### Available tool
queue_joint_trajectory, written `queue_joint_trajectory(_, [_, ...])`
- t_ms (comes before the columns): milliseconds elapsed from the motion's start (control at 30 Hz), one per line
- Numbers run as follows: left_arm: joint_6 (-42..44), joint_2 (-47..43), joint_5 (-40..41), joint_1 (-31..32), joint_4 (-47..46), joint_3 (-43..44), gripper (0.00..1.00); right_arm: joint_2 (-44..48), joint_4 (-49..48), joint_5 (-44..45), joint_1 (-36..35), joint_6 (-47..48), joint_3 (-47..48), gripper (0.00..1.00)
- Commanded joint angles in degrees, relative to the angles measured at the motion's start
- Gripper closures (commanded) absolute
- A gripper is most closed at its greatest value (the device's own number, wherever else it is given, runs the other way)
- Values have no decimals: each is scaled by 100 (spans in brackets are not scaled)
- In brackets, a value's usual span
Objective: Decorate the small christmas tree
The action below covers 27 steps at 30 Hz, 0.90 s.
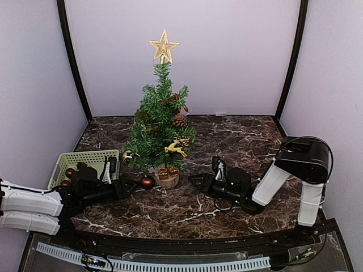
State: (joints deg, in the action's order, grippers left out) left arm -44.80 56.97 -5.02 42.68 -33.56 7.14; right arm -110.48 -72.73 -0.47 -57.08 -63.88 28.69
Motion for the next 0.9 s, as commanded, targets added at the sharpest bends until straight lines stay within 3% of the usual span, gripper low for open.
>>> queue_joint_trajectory(0, [36,-29,72,20,30,37,47,-323,-165,73,65,-156,254,69])
queue_joint_trajectory(200, [43,-618,336,14,484,-1,47,-495,371,-162,66,-57,617,74])
queue_joint_trajectory(467, [215,-1419,440,-86,1817,425,46,-777,845,-295,66,-55,1113,80])
queue_joint_trajectory(867, [248,-1470,434,-146,1960,521,46,-1166,930,-415,74,17,1568,84])
